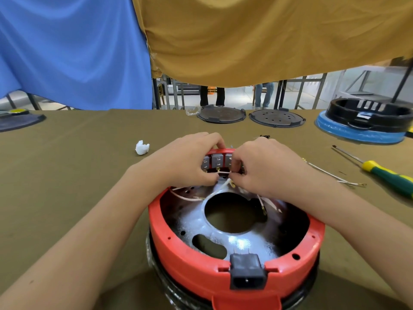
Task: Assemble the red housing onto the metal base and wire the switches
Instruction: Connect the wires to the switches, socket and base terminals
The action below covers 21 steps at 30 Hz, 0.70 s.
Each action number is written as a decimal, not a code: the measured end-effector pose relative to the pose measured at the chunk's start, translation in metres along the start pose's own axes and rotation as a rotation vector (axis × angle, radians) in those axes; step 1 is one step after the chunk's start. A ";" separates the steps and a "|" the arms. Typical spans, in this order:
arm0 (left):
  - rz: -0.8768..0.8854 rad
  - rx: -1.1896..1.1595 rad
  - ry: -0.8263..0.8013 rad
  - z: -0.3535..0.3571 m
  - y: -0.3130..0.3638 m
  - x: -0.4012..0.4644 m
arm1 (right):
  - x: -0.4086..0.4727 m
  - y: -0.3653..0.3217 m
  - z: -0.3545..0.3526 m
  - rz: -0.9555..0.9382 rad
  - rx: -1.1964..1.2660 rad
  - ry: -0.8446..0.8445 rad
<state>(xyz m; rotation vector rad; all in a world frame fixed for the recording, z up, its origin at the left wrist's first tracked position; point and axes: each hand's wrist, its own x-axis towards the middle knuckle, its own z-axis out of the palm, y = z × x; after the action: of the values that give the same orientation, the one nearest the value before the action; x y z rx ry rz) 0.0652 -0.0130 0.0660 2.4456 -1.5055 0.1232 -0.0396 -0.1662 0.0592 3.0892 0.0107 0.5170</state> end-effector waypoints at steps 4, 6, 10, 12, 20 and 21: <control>0.013 0.033 0.004 0.000 -0.001 0.000 | -0.001 -0.001 -0.002 0.019 0.031 -0.025; 0.014 0.043 0.011 0.000 -0.001 0.000 | -0.001 -0.002 -0.003 0.032 0.049 -0.039; 0.007 0.016 0.014 0.000 0.000 -0.002 | -0.002 -0.002 -0.005 0.050 0.068 -0.030; 0.001 0.007 0.009 0.000 0.000 -0.002 | -0.003 -0.002 -0.006 0.058 0.059 -0.018; -0.024 -0.006 -0.064 -0.014 0.002 -0.015 | -0.009 0.002 -0.019 -0.100 0.080 -0.102; -0.023 -0.020 -0.073 -0.016 0.002 -0.018 | -0.009 0.002 -0.019 -0.129 0.067 -0.106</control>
<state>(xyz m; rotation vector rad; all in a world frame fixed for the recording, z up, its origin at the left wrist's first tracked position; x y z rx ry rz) 0.0564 0.0055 0.0783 2.4759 -1.5006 0.0145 -0.0542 -0.1678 0.0748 3.1486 0.2293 0.3553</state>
